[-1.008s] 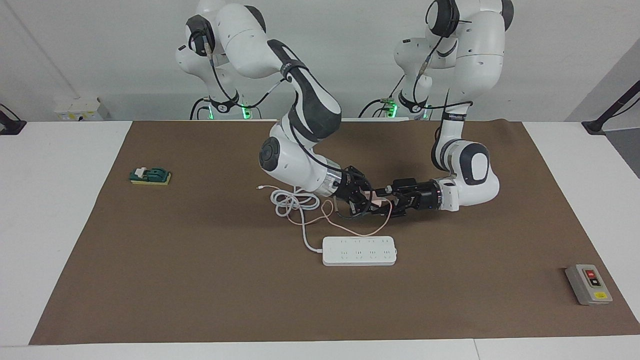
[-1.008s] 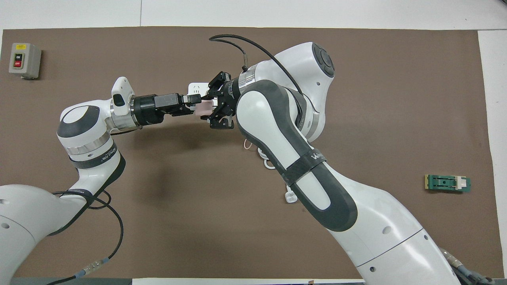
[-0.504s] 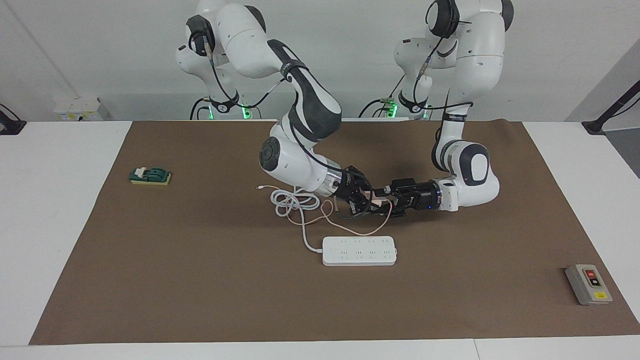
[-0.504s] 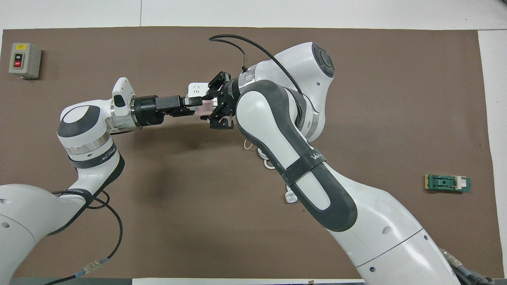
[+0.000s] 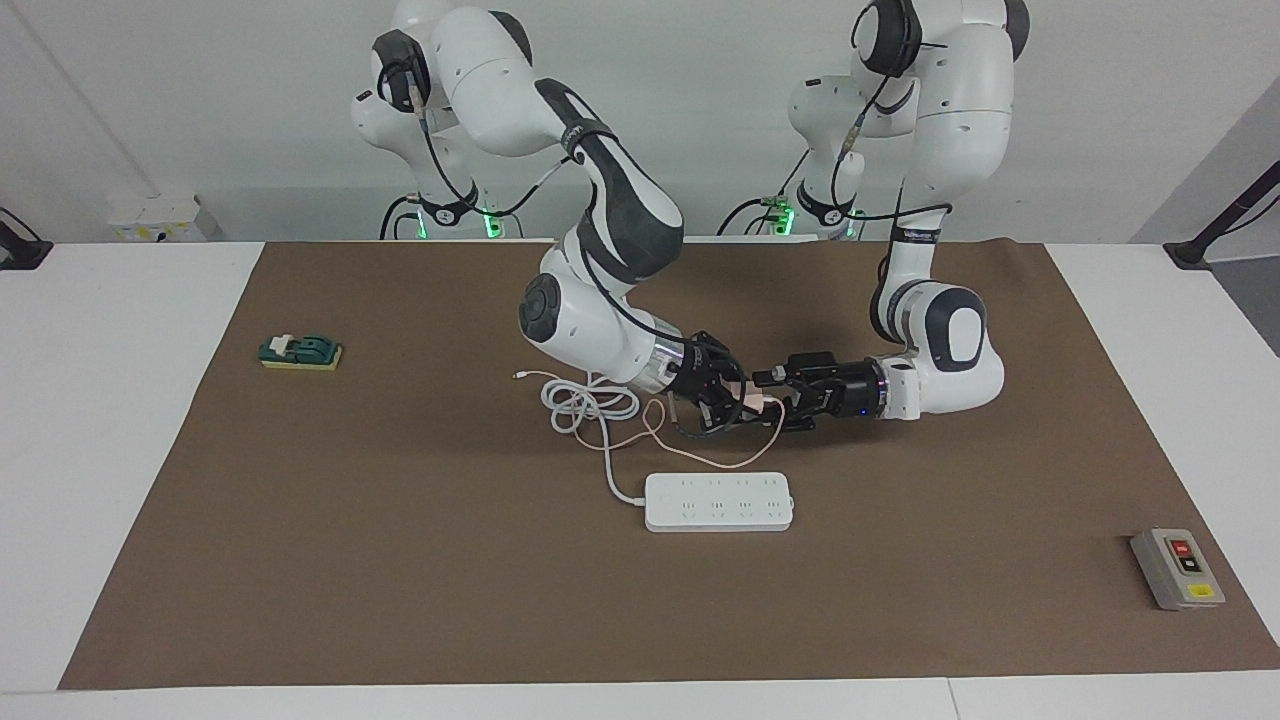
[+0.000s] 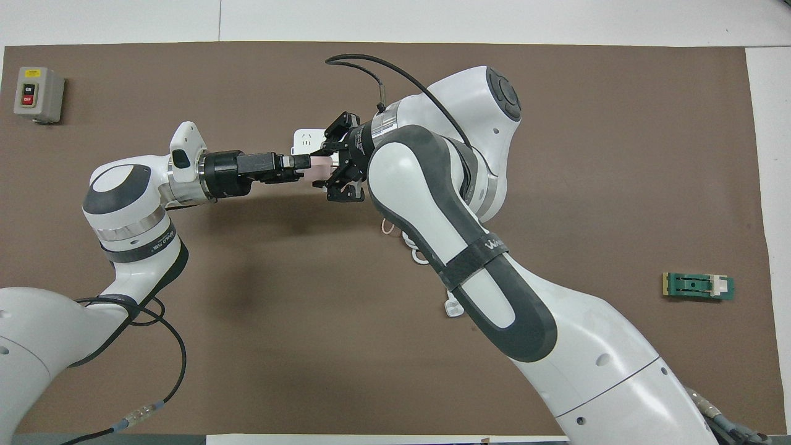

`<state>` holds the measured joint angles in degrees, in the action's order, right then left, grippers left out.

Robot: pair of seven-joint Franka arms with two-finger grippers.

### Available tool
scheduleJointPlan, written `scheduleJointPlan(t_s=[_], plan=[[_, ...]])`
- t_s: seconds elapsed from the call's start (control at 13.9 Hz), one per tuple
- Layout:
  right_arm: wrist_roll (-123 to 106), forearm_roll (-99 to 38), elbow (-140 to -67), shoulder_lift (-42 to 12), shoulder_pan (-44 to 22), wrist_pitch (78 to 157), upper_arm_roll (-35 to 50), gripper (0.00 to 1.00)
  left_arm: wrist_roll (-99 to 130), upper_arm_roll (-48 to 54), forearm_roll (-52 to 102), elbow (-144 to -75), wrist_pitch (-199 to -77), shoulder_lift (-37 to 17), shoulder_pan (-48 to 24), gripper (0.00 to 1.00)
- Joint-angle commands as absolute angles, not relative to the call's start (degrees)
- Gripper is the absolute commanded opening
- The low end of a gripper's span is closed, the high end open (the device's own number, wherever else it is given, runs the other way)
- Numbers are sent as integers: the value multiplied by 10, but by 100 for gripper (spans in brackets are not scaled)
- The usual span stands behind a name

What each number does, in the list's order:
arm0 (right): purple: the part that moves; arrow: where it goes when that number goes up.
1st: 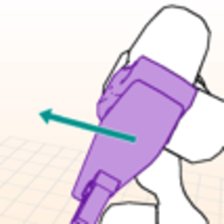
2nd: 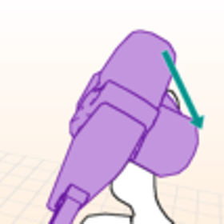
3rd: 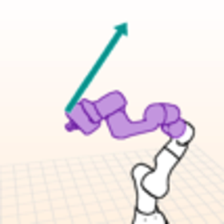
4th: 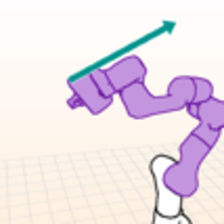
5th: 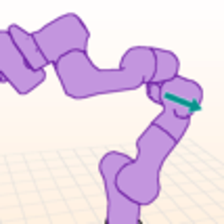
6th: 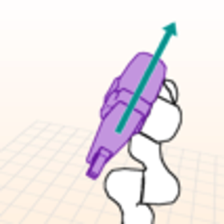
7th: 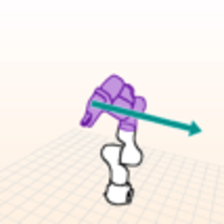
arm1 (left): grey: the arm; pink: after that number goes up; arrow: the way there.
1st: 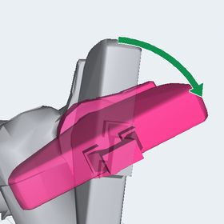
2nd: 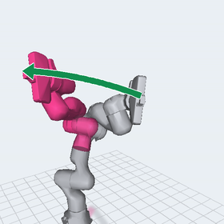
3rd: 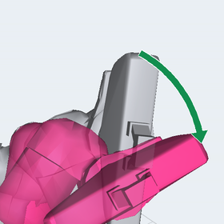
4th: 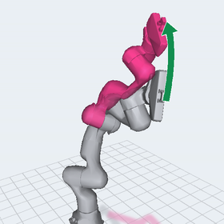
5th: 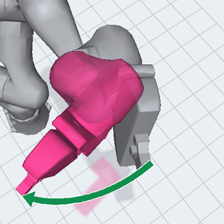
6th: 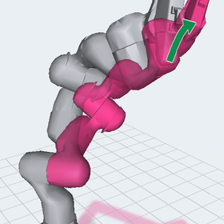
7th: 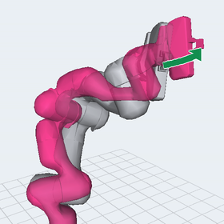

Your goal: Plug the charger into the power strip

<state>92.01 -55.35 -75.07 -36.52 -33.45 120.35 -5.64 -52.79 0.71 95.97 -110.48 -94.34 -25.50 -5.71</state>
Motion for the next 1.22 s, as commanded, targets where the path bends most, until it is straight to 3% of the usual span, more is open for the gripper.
scheduleJointPlan(t_s=[0.0, 0.29, 0.5, 0.79, 0.86, 1.15], plan=[[910, -570, -738, -374, -336, 1212, -55, 0, -537, 7, 953, -1107, -931, -255, -53, 73], [910, -570, -738, -374, -336, 1213, -55, 0, -538, 7, 953, -1106, -930, -257, -52, 47], [910, -570, -738, -374, -336, 1213, -55, 0, -560, 8, 953, -1106, -930, -260, -52, 2], [915, -572, -738, -374, -341, 1216, -55, 0, -560, 8, 953, -1106, -930, -260, -52, 0], [915, -569, -738, -375, -347, 1222, -56, 99, -560, 8, 953, -1106, -930, -260, -52, 0], [915, -568, -739, -375, -352, 1232, -55, 100, -553, 6, 941, -1101, -929, -258, -51, 0]])
